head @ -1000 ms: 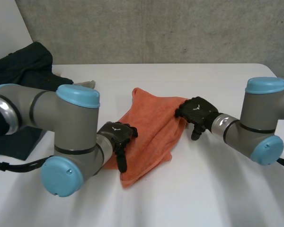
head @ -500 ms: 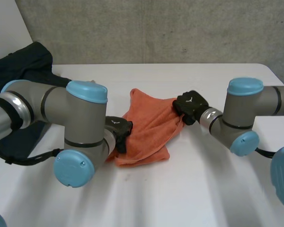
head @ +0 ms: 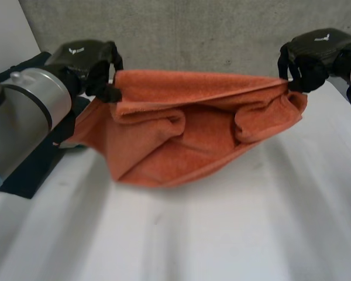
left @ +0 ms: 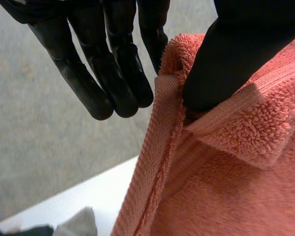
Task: Fold the laundry.
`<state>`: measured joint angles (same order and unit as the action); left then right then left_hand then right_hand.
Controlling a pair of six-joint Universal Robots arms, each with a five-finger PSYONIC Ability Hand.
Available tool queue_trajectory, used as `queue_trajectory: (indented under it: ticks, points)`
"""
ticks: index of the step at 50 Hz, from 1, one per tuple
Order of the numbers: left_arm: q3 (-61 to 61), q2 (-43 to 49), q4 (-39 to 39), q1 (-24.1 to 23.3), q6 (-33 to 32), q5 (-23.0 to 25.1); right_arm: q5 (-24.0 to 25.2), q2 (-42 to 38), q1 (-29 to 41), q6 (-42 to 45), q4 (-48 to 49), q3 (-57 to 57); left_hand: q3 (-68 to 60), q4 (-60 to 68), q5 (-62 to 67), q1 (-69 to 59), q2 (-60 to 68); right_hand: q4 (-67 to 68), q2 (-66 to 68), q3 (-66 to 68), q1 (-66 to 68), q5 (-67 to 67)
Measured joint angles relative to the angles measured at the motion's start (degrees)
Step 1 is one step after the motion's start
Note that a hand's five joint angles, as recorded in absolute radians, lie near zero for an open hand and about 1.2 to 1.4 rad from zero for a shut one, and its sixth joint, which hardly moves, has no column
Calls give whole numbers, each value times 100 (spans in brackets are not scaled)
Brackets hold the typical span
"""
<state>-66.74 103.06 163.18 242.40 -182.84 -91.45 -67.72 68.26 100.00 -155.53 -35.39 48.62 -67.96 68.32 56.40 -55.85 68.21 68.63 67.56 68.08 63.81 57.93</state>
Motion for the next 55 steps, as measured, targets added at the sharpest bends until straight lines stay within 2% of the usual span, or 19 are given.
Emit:
queue_trajectory:
  ticks: [9,16,19,24,27,33,34,35,36,37,39,40,42,43,55]
  points:
    - [241,1135,30,186,-170,-131,-169,-759,222,508,19,-44,0,1,0,0,0,0,0,0,0,0]
    - [1342,1707,121,282,-125,-89,-596,-1187,471,563,818,-506,-10,5,185,0,10,2,0,7,0,48]
    - [1878,1557,303,332,131,-67,-906,-1030,545,274,1847,-709,-9,19,185,0,11,2,0,7,0,48]
    - [1989,980,836,424,632,-61,-1044,-483,545,-284,3186,-498,-10,20,185,0,10,2,0,7,0,49]
    - [1646,617,1247,485,803,-44,-971,-131,526,-560,3684,-162,-10,20,185,0,11,2,0,7,0,55]
    - [711,230,1865,587,770,85,-696,249,494,-748,3814,389,84,-105,77,0,-122,3,0,7,36,62]
    - [295,219,2013,607,685,185,-437,420,499,-771,3635,730,940,-977,-782,380,-962,3,0,7,36,63]
    - [202,228,2041,609,665,210,-410,434,501,-771,3613,760,940,-977,-782,380,-962,3,0,7,36,62]
    - [27,263,2083,610,628,266,-317,486,510,-768,3527,862,2244,-2248,-2045,1292,-2294,3,0,7,36,62]
    - [-190,349,2122,602,584,347,-215,550,528,-761,3424,960,2782,-2849,-2654,1800,-2836,3,0,7,36,63]
    - [-412,518,2150,576,540,463,-111,630,557,-753,3302,1037,3838,-3852,-3674,2772,-3883,4,0,7,36,63]
    - [-412,518,2150,576,540,463,-111,630,557,-753,3302,1037,3838,-3852,-3674,2772,-3883,4,0,7,36,63]
    - [-549,863,2124,492,507,625,13,795,618,-753,3112,1052,5115,-5219,-4985,4146,-5163,4,0,7,36,63]
    - [-553,956,2108,466,502,661,36,841,634,-757,3067,1039,5487,-5566,-5301,4440,-5530,4,0,7,36,63]
    - [388,2207,1332,-214,593,985,430,1594,906,-1143,2552,792,5576,-5669,-5350,4460,-5640,4,0,7,36,64]
